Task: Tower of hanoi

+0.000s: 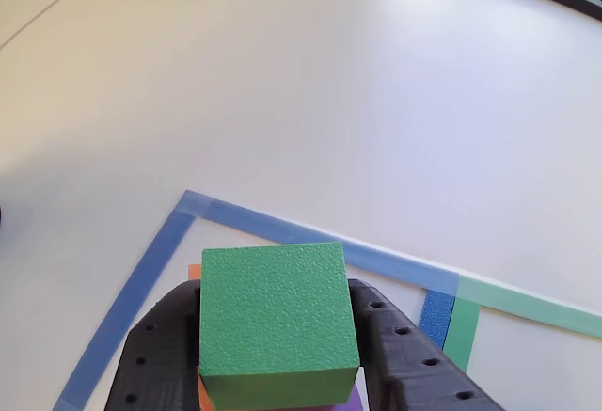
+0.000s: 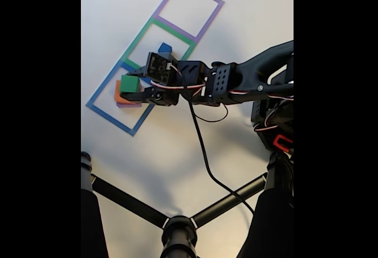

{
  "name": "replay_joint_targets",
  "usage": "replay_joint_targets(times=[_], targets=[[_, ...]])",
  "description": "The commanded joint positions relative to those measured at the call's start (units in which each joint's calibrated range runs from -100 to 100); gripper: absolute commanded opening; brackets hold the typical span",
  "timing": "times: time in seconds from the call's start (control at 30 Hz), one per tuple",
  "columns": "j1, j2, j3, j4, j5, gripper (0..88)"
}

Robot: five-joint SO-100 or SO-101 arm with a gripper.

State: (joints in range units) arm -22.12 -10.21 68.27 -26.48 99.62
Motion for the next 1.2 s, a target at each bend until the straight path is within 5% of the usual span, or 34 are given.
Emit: replay_joint_targets(times=[0.0,0.73,1.17], targets=[[-0.57,1.72,-2.98,-4.32,0.38,6.4],[-0.72,8.37,-6.89,-6.75,0.38,7.0],[1.03,9.33,-5.16,-7.96,0.38,27.9]])
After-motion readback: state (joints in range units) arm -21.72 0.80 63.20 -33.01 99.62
